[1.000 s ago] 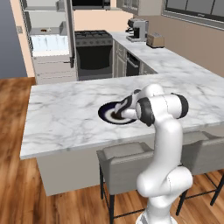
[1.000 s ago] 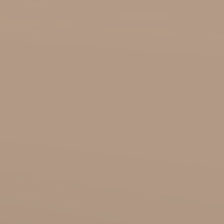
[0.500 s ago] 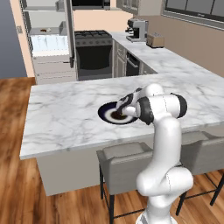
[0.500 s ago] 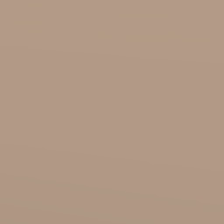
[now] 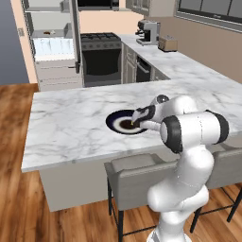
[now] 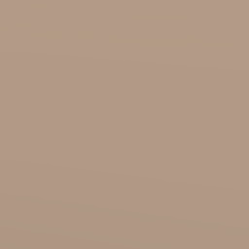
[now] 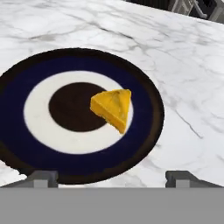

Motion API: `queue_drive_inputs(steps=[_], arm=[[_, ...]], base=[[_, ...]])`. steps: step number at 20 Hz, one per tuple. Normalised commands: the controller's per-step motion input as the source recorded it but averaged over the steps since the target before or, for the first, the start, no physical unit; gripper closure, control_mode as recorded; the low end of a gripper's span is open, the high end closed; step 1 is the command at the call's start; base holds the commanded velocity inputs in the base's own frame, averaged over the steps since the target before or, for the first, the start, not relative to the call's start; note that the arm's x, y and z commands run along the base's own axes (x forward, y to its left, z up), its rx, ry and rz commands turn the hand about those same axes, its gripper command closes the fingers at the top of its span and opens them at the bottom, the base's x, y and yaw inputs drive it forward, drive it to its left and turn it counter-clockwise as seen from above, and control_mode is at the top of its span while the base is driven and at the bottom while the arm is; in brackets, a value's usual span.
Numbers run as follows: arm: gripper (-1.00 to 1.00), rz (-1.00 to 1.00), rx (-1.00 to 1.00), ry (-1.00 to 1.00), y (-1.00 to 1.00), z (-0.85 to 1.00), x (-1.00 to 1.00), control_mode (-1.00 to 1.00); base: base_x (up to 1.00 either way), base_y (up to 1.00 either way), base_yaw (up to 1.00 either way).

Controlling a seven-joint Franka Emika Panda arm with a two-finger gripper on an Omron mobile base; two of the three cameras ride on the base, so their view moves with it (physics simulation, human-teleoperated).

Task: Take the cheese, chicken drumstick, and garlic from the fridge and place them on the plate on the dining counter to create an appetizer plate.

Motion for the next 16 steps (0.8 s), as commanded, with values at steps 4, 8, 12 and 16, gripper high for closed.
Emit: queue_drive_inputs(steps=[4, 8, 12, 16], arm=[[-1.00, 0.00, 0.01, 0.01, 0.00, 1.00, -1.00, -1.00], [-1.00, 0.00, 0.07, 0.08, 0.00, 1.00, -1.00, -1.00], [-1.00, 0.00, 0.10, -0.01, 0.00, 0.90, -1.00, -1.00], [-1.00, 0.00, 0.03, -0.01, 0.00, 0.89, -1.00, -1.00]], base=[[0.00, 0.00, 0.00], [0.00, 0.00, 0.00], [0.00, 0.00, 0.00], [0.00, 0.00, 0.00]])
